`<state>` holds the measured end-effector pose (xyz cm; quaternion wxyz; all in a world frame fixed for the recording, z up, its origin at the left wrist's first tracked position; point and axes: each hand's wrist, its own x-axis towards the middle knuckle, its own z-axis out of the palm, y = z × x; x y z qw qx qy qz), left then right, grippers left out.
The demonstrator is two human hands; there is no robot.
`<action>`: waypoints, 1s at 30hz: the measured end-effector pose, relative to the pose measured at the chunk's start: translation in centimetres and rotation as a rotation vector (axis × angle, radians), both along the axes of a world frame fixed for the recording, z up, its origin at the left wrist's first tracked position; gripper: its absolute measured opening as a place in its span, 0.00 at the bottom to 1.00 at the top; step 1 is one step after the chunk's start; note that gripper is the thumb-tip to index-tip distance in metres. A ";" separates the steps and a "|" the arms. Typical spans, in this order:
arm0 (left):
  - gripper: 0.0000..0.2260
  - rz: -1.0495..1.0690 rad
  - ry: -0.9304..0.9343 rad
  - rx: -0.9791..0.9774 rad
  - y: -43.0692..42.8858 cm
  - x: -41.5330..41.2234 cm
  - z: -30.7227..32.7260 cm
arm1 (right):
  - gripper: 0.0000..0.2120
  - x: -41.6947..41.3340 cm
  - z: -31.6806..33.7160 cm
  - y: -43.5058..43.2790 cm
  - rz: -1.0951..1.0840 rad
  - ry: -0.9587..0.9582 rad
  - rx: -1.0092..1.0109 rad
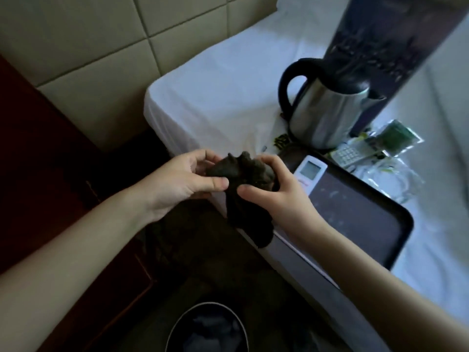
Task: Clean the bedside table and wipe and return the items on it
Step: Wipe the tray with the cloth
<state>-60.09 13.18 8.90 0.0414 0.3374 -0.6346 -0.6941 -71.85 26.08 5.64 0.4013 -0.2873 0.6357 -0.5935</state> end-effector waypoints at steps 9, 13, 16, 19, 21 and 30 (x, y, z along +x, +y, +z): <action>0.15 -0.207 -0.391 -0.535 5.3 -10.6 -6.6 | 0.16 -10.8 -0.5 10.0 -0.348 0.158 0.065; 0.33 -0.279 -0.521 -0.786 7.2 -14.2 -10.2 | 0.09 -14.0 -3.0 12.4 -0.411 0.104 0.093; 0.39 -0.287 -0.613 -0.852 7.6 -16.3 -11.7 | 0.08 -15.7 -4.4 13.0 -0.383 0.138 0.182; 0.32 -0.297 -0.615 -0.932 7.9 -17.7 -12.3 | 0.15 -17.3 -5.2 13.5 -0.343 0.142 0.267; 0.28 -0.320 -0.579 -0.954 7.8 -18.3 -11.9 | 0.18 -18.4 -5.4 14.0 -0.358 0.121 0.282; 0.27 -0.485 -0.243 -1.010 11.9 -23.9 -7.7 | 0.15 -21.9 -2.6 15.7 -0.401 0.079 0.365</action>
